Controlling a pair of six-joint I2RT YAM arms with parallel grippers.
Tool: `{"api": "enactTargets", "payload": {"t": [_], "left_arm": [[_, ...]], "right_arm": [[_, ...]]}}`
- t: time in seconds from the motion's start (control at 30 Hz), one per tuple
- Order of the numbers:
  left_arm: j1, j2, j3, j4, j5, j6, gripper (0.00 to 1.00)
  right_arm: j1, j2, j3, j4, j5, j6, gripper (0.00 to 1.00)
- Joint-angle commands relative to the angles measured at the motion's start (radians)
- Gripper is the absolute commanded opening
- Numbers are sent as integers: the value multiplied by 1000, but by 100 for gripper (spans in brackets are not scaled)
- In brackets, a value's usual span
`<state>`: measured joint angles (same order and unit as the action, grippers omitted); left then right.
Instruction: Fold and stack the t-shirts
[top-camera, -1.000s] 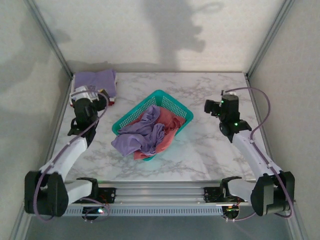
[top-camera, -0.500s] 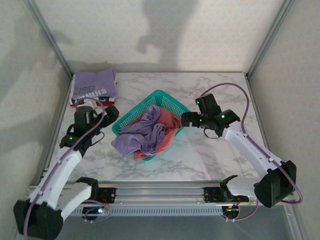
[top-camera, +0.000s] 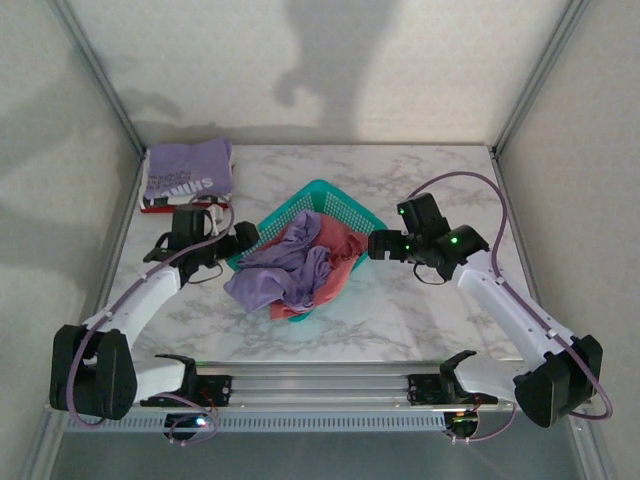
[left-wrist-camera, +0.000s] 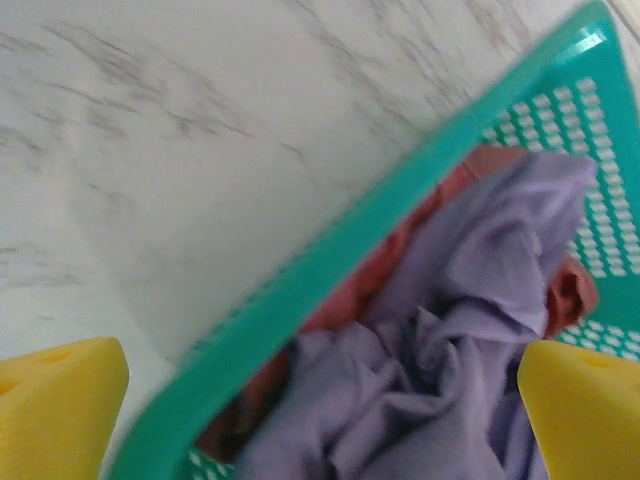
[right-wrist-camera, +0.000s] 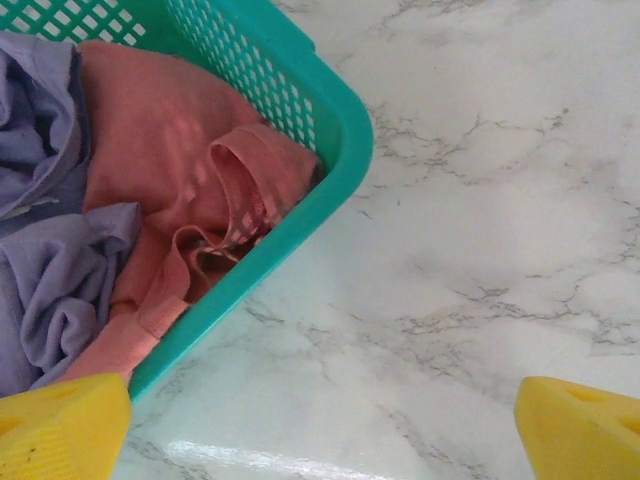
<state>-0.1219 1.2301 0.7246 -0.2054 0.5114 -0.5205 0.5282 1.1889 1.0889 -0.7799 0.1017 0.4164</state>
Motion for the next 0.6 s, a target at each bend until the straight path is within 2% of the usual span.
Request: {"api": "enactTargets", "payload": {"t": [0.0, 0.17, 0.27, 0.4, 0.47, 0.57], "left_arm": [[-50, -20, -34, 27, 134, -41, 100], [-161, -61, -76, 166, 125, -170, 100], [-282, -22, -88, 322, 75, -289, 100], [-460, 173, -13, 484, 6, -377, 100], [-554, 301, 91, 519, -15, -390, 100], [-645, 434, 242, 538, -55, -401, 100]], "right_arm": [[-6, -11, -19, -2, 37, 16, 99], [-29, -31, -31, 1, 71, 13, 99], [-74, -51, -20, -28, 54, 60, 99], [-148, -116, -33, -35, 30, 143, 99], [-179, -143, -34, -48, 29, 153, 99], [-245, -136, 0, -126, 23, 153, 99]]}}
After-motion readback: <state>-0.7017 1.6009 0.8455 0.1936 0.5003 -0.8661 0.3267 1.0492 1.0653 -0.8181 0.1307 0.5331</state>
